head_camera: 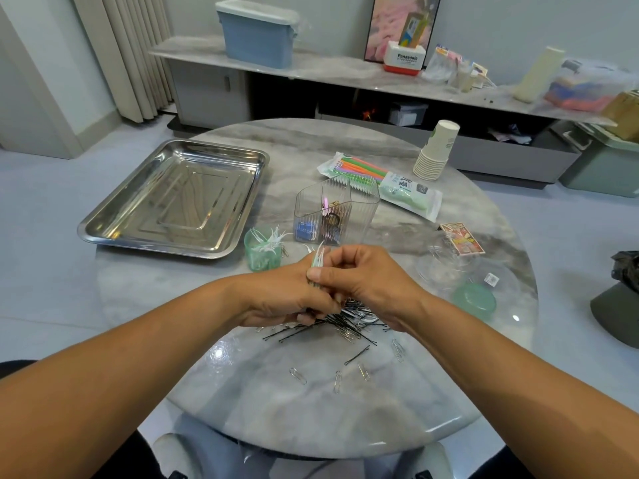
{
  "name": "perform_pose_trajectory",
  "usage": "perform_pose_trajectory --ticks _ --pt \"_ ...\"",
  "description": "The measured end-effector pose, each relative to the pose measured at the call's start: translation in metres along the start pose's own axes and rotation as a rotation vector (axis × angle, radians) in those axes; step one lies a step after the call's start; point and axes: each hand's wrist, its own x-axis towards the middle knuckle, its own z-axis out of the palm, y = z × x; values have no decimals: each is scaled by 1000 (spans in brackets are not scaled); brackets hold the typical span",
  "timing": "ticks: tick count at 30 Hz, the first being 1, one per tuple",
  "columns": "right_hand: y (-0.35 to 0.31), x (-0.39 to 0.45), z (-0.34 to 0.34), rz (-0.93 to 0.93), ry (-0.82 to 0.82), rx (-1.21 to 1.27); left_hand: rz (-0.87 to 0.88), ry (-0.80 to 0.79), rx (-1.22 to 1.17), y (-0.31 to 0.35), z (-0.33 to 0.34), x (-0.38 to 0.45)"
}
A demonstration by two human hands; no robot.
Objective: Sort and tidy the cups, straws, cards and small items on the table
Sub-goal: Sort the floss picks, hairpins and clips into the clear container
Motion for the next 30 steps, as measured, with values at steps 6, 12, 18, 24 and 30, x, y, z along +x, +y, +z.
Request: perform_pose_trajectory --ticks 6,12,18,24,30 --pt "1 1 5 21 -15 113 -56 173 38 -1 1 0" --pt "0 1 4 -76 -97 19 -60 87 45 6 -1 -4" --pt "1 4 2 12 -80 -42 -99 1 12 9 2 -9" --pt "-4 11 -10 87 96 224 -186 218 -127 21 -11 -11" --pt "-2 14 -9 55 206 357 -58 382 -718 21 2 -4"
